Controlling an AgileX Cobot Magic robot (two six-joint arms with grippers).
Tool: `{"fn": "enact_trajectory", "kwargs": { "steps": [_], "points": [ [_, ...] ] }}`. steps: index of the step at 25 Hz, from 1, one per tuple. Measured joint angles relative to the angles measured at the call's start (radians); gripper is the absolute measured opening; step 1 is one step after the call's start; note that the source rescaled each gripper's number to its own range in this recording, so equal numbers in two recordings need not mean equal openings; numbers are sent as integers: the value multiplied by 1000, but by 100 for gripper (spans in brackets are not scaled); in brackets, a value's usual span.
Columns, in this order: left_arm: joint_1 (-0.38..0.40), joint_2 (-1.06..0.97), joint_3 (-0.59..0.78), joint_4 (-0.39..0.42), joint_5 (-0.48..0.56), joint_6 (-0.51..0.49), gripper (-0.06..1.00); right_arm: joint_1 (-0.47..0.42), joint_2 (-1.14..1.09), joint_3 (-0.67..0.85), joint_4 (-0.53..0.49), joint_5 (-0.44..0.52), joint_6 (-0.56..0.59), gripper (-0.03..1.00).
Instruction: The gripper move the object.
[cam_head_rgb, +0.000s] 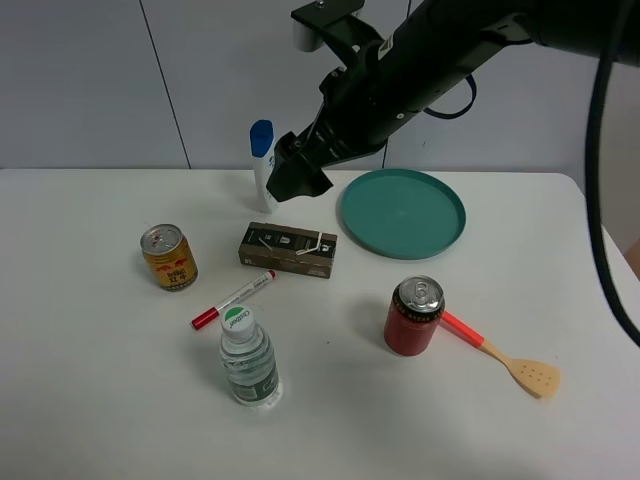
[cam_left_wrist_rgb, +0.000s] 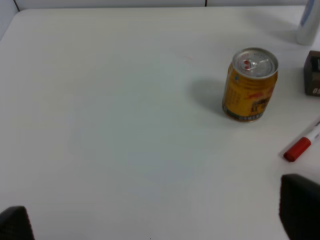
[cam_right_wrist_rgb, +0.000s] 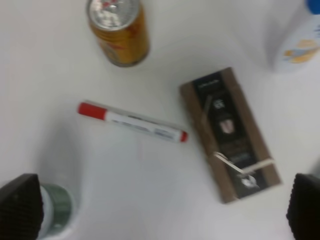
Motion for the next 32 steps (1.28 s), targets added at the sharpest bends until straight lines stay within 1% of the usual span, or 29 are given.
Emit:
{"fn": "enact_trajectory", "kwargs": {
  "steps": [1,3,5,8,11,14,17,20,24,27,29,32],
  "points": [
    [0,0,0,0,0,0,100,0,-10,0,-29,4,18,99],
    [0,0,0,0,0,0,100,-21,-25,0,-52,29,44,99],
    [0,0,0,0,0,0,100,-76,-40,0,-52,68,60,99],
    [0,0,0,0,0,0,100,-197,-61,0,-71,128,86,99],
    [0,0,0,0,0,0,100,-322,-91,0,-126,171,95,99],
    [0,0,0,0,0,0,100,-425,-131,0,-183,216,95,99],
    [0,0,0,0,0,0,100,-532,-175,0,-208,269,103,99],
    [0,0,0,0,0,0,100,-638,-227,0,-220,336,153,99],
    [0,0,0,0,0,0,100,-751,-348,0,-264,356,264,99],
    [0,0,0,0,0,0,100,-798,-457,0,-316,356,371,99],
    [0,0,0,0,0,0,100,-804,-531,9,-356,355,435,99],
    [0,0,0,0,0,0,100,-805,-664,71,-388,356,446,99]
  ]
}}
